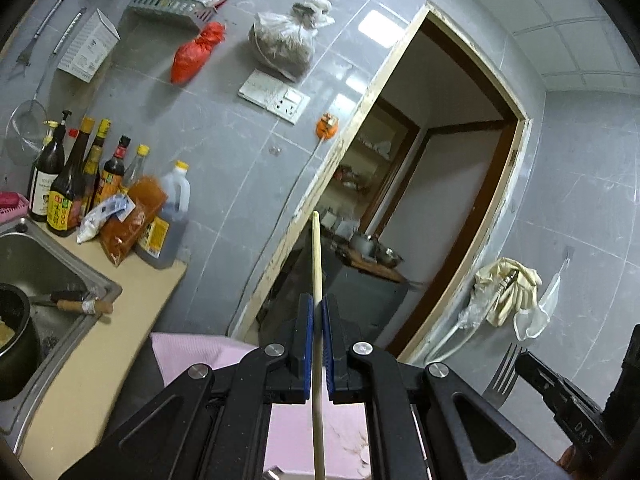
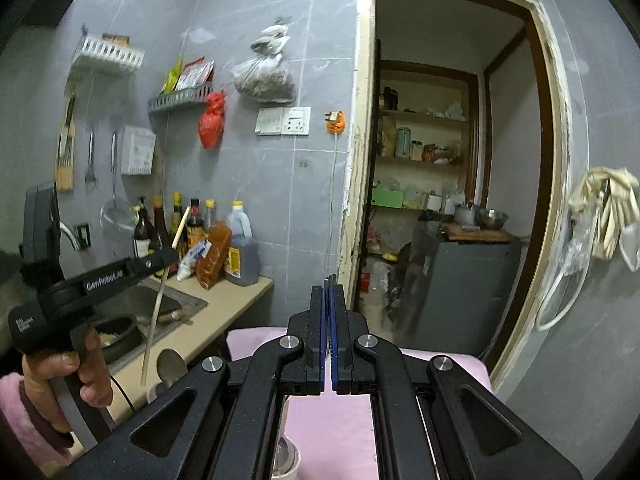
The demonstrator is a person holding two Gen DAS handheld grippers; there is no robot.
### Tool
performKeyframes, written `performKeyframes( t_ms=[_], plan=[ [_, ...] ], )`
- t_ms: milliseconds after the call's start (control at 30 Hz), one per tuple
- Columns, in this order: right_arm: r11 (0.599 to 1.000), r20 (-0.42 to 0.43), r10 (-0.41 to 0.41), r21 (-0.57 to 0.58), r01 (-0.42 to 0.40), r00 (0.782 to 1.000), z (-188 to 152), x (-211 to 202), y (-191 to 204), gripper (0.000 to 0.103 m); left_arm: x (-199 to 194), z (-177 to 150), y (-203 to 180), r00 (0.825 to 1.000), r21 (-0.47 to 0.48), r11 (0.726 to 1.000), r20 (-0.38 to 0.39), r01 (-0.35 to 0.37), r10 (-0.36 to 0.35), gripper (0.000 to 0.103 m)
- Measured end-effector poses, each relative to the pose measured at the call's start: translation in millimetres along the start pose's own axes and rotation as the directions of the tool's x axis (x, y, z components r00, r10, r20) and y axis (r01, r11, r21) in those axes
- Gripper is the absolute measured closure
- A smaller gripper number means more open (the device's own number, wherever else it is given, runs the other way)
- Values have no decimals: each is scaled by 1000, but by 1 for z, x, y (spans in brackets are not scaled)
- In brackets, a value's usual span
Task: Organize utensils
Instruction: 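Carry the chopstick over the white caddy with the left tool while the right tool follows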
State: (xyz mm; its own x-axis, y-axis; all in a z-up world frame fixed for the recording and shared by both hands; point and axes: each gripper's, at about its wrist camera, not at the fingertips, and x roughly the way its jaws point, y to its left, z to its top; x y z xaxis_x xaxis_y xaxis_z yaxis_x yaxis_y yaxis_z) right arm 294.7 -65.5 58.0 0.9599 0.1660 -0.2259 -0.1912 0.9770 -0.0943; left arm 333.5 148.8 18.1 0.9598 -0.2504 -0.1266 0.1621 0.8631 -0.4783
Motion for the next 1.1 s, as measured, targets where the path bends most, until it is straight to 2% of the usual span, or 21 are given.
performKeyframes(
  t_ms=[100, 333, 500, 700, 867, 1100],
  plan=[
    [998, 7, -26, -59, 27, 1000, -5, 5, 20, 101, 3, -6, 8, 1000, -1, 1000, 23, 4, -4, 98],
    [993, 3, -34, -114, 34, 999, -24, 15, 51, 101, 0, -29, 21, 998, 16, 1000, 70, -7, 5, 98],
    [990, -5, -45, -133, 44, 999, -41, 20, 59, 101, -7, -46, 20, 991, 79, 996, 132, -45, 34, 98],
    [991, -34, -51, -129, 46, 998, -55, 29, 59, 101, -8, -61, 17, 986, 134, 989, 163, -57, 35, 98],
    [994, -51, -56, -97, 51, 997, -62, 33, 52, 101, -8, -65, 22, 984, 93, 995, 174, -36, 19, 98],
    [997, -34, -64, -42, 62, 997, -72, 34, 44, 101, -7, -67, 33, 984, 46, 998, 175, -33, 24, 98]
  ],
)
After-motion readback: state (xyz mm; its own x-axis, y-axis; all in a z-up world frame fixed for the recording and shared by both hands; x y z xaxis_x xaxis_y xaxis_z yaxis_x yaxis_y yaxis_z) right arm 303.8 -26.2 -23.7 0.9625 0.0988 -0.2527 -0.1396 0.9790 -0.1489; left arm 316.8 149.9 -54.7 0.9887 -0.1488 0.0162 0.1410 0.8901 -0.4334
